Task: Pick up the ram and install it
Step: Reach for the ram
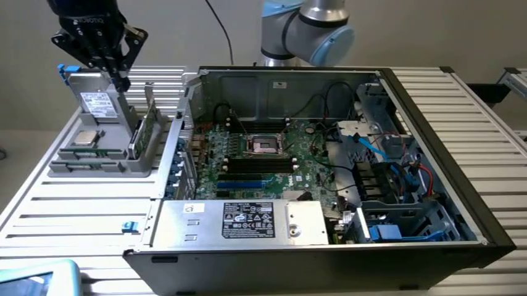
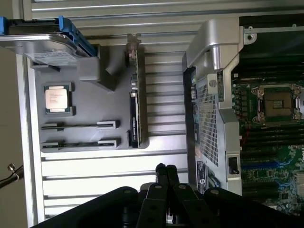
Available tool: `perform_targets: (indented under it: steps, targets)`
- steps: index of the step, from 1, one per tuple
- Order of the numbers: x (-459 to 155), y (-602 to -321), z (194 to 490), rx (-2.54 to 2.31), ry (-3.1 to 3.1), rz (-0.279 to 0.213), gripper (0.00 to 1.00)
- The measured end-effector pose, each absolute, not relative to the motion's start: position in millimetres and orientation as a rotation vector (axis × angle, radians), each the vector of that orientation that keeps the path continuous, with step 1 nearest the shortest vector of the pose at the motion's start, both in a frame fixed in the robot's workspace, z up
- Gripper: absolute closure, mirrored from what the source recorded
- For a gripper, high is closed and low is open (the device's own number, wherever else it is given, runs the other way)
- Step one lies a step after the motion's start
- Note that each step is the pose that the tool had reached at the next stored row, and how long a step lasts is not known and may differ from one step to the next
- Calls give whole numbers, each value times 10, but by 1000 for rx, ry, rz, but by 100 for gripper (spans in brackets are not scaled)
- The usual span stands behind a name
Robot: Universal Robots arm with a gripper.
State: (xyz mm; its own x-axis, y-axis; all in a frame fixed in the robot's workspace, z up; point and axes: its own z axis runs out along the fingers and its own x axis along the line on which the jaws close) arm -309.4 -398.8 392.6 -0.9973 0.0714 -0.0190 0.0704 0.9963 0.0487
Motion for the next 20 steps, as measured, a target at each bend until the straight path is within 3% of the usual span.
perform_targets:
  steps: [20]
  targets:
    - [-3839, -3985, 3926, 114, 3118, 75, 89]
